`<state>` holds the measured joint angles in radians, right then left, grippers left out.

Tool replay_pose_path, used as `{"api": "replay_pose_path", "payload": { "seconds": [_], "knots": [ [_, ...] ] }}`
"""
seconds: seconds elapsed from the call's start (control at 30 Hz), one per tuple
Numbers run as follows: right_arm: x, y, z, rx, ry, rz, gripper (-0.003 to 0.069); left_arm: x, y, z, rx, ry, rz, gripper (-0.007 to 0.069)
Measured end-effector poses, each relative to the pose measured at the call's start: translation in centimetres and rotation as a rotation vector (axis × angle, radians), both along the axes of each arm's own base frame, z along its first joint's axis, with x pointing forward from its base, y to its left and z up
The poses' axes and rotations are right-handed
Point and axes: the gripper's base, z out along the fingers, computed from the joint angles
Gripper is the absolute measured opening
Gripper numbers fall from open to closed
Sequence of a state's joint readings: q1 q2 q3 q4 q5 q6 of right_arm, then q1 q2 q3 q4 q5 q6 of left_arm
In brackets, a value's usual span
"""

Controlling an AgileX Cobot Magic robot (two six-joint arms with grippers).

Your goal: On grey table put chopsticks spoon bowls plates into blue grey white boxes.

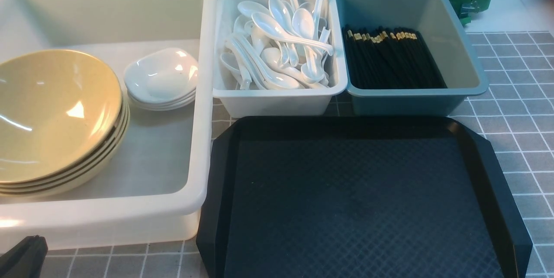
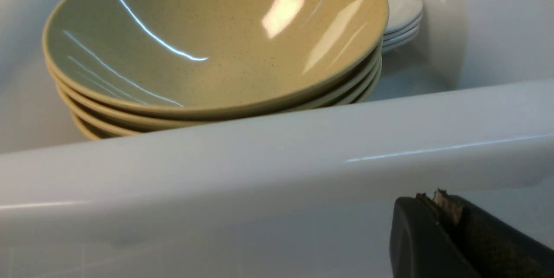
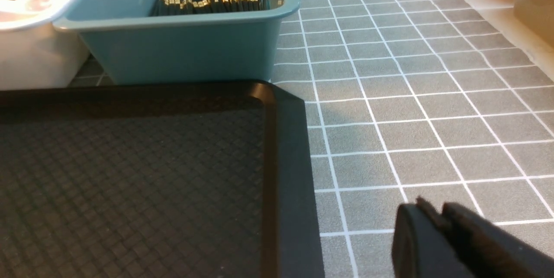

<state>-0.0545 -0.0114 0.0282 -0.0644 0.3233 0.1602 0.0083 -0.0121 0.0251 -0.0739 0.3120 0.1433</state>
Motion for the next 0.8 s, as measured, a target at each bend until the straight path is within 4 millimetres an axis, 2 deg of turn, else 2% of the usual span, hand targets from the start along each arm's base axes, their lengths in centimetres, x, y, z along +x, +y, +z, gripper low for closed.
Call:
{"api": "replay_pose_path", "payload": {
  "seconds": [0.8],
  "knots": [
    [0.0, 0.0, 0.0, 0.001, 0.0, 0.0, 0.0114, 0.0, 0.0, 0.0, 0.0, 0.0, 0.0, -0.0011]
  ]
}}
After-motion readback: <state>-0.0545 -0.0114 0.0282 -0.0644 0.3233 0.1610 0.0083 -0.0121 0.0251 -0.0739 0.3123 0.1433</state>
